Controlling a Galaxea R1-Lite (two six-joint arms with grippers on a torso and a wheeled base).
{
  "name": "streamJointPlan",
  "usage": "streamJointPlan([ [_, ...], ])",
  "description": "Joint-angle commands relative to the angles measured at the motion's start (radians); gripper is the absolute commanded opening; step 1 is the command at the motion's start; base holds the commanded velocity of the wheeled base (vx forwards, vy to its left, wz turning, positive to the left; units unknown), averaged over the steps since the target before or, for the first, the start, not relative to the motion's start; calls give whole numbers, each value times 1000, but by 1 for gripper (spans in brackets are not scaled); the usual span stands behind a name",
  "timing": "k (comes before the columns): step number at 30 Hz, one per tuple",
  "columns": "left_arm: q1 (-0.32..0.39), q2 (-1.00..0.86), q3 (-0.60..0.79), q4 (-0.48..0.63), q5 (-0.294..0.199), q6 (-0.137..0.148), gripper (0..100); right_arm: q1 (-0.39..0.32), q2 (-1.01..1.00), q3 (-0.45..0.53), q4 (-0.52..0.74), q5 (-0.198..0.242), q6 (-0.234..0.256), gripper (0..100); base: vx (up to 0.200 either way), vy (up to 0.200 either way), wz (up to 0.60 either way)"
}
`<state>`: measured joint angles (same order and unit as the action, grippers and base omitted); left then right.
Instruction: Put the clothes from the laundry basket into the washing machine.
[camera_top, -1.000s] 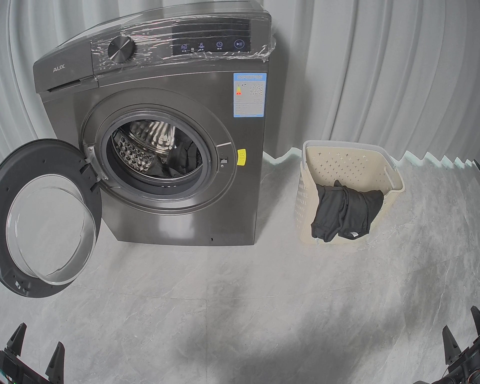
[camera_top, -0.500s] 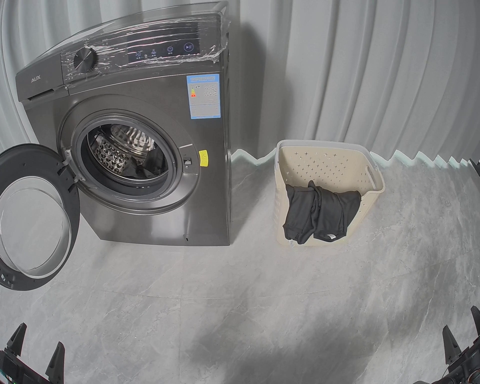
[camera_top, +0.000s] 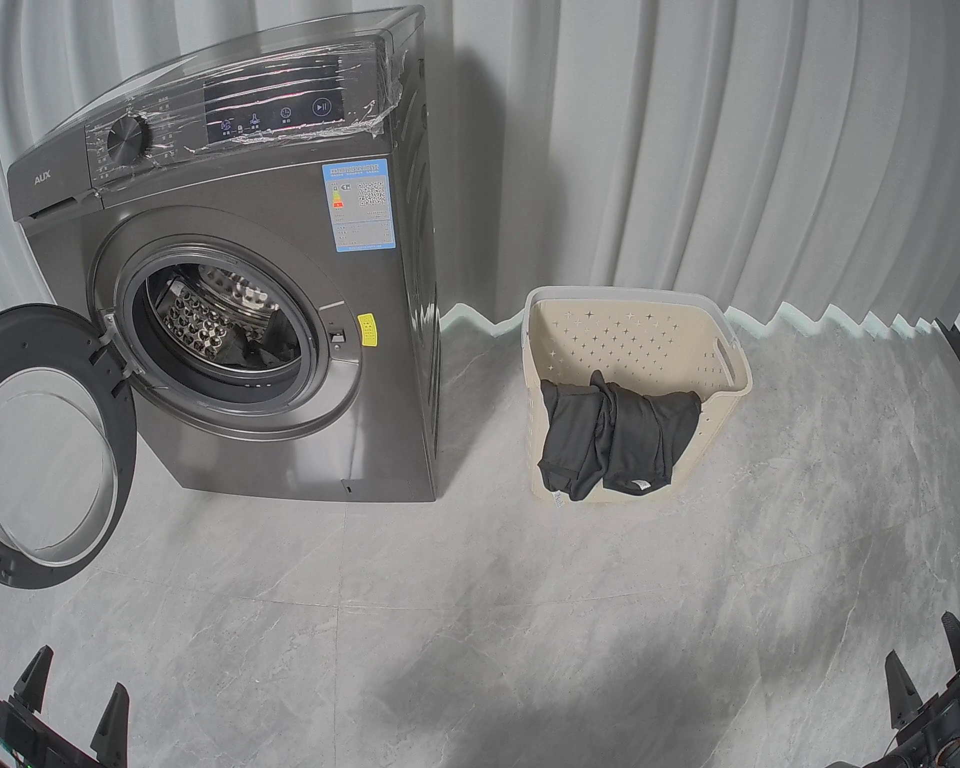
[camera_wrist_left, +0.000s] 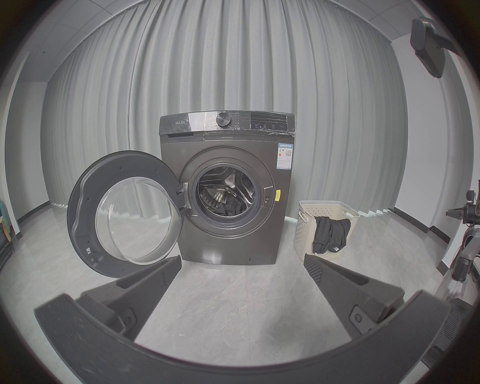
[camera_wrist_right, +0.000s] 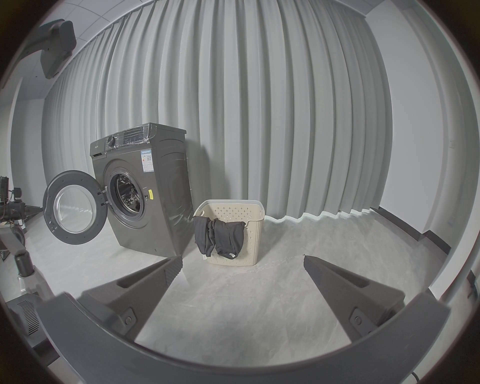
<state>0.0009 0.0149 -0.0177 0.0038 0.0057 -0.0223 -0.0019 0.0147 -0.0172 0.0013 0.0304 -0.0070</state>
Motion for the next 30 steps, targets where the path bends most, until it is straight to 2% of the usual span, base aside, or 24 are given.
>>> streamJointPlan([
  [1,1,-15,16,1,0,-1,100,0,-9,16,0,0,1,100,200,0,0],
  [7,1,-15,16,-1,3,-8,100,0,-9,16,0,0,-1,100,0,0,0],
  [28,1,-15,16,-1,7,-8,100,0,-9,16,0,0,-1,100,0,-200,0],
  [30,1,-15,16,1,7,-8,100,0,-9,16,0,0,-1,100,0,0,0],
])
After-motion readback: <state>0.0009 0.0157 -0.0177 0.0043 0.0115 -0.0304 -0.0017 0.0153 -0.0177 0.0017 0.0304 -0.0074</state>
